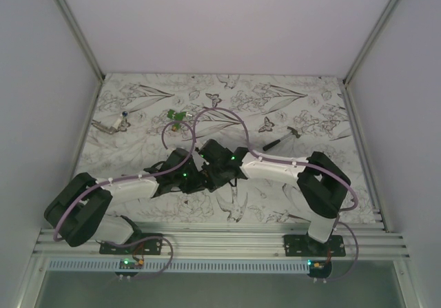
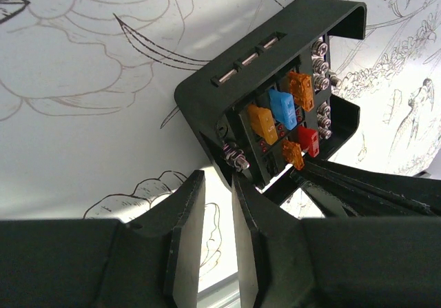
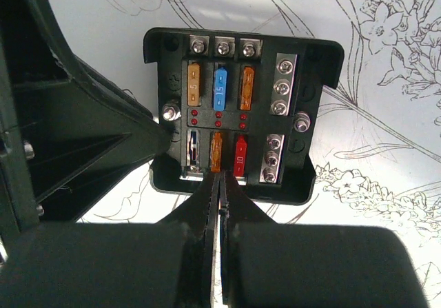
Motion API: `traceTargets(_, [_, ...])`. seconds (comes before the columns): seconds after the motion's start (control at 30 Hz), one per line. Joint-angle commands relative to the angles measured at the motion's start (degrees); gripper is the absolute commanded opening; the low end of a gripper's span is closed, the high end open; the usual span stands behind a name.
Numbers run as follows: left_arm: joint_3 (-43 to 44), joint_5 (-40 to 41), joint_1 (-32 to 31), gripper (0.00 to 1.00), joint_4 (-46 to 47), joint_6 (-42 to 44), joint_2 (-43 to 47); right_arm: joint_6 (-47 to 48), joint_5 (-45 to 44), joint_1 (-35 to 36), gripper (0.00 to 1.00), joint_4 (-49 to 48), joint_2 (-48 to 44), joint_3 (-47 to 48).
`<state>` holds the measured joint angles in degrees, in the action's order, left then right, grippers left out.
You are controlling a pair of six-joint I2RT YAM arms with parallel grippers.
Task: Snap on the fuse box
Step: Install the fuse at the fuse box base.
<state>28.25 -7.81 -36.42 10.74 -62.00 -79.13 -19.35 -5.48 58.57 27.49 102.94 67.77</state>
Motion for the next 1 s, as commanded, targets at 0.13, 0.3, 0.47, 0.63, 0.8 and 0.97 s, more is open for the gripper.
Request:
traceTargets(0.13, [1.12,0.24,-0.45,0.25,0.42,-0.24,-0.88,-0.05,-0.94,-0.21,0.02,1.72,-0.43,0.70])
traceTargets(0.3, [1.23,0.39,-0.46,0.25,0.42,-0.25,-1.07,-0.41,-1.05,-0.21,0.11,0.12,-4.75,0.38])
traceTargets(0.47, [1.63,0.09,-0.49,0.25,0.53,0.03,-1.64,-0.69,-1.71,-0.31,0.13,-1.11,-3.96,1.27])
traceTargets(0.63, [1.72,-0.18,-0.48,0.25,0.56,0.03,-1.87,-0.54,-1.30,-0.35,0.12,-1.04,-1.02,2.76])
traceTargets(0.8, [1.71,-0.14,-0.49,0.25,0.59,0.11,-1.86,-0.63,-1.28,-0.30,0.12,-1.17,0.26,3.40])
traceTargets(0.97, [1.73,-0.31,-0.47,0.24,0.60,0.07,-2.01,-0.61,-1.37,-0.45,0.11,-1.45,0.86,3.85])
